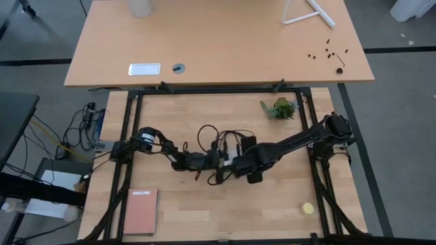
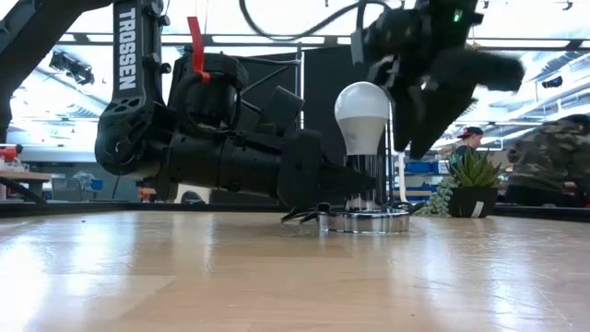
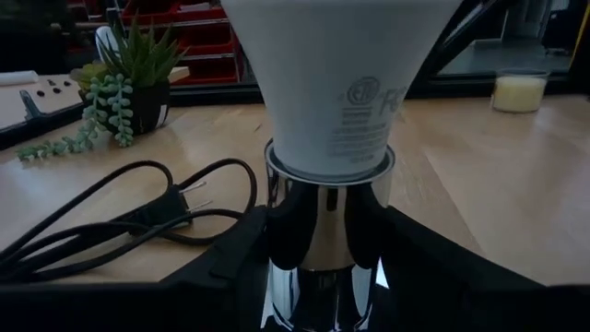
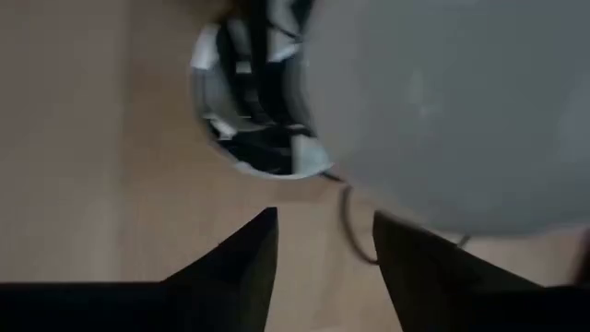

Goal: Screw lightbulb
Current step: Remove the lightbulb from the lamp

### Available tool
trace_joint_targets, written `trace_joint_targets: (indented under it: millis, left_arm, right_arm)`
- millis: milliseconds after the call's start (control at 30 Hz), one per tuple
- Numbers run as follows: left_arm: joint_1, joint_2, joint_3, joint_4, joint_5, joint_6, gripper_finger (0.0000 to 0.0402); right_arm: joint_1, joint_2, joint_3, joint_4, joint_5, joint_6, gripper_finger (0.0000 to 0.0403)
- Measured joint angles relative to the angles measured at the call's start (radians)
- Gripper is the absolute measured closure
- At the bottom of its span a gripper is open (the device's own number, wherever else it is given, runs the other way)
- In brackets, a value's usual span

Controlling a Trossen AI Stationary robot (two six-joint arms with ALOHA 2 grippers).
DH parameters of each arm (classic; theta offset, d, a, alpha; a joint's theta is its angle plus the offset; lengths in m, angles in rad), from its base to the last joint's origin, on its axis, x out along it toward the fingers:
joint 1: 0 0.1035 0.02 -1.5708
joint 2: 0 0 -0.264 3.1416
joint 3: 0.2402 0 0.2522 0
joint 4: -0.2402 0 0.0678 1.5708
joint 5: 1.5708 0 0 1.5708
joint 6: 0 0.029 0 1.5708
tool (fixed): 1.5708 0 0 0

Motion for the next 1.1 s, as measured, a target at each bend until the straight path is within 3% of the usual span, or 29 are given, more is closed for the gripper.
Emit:
trace_joint_targets:
  millis: [200,400,567,900,1100]
  left_arm:
    - [0.000,0.000,0.000,-0.001,0.018,0.033,0.0218]
    - [-0.004,-0.001,-0.001,0.003,0.052,0.090,0.0218]
    - [-0.007,-0.001,-0.001,0.004,0.041,0.078,0.0218]
    - [-0.007,0.000,-0.001,0.000,0.031,0.053,0.0218]
    - [-0.007,0.000,-0.001,0.000,0.031,0.053,0.0218]
  right_arm:
    - [-0.027,-0.074,0.038,-0.016,-0.049,0.126,0.0153]
    - [-0.029,-0.106,0.051,0.045,-0.088,0.564,0.0085]
    - [0.002,-0.068,0.052,0.062,-0.099,0.768,0.0044]
    - [0.007,-0.017,0.052,0.099,-0.080,0.999,0.0030]
    - [0.005,-0.017,0.052,0.090,-0.030,0.985,0.0038]
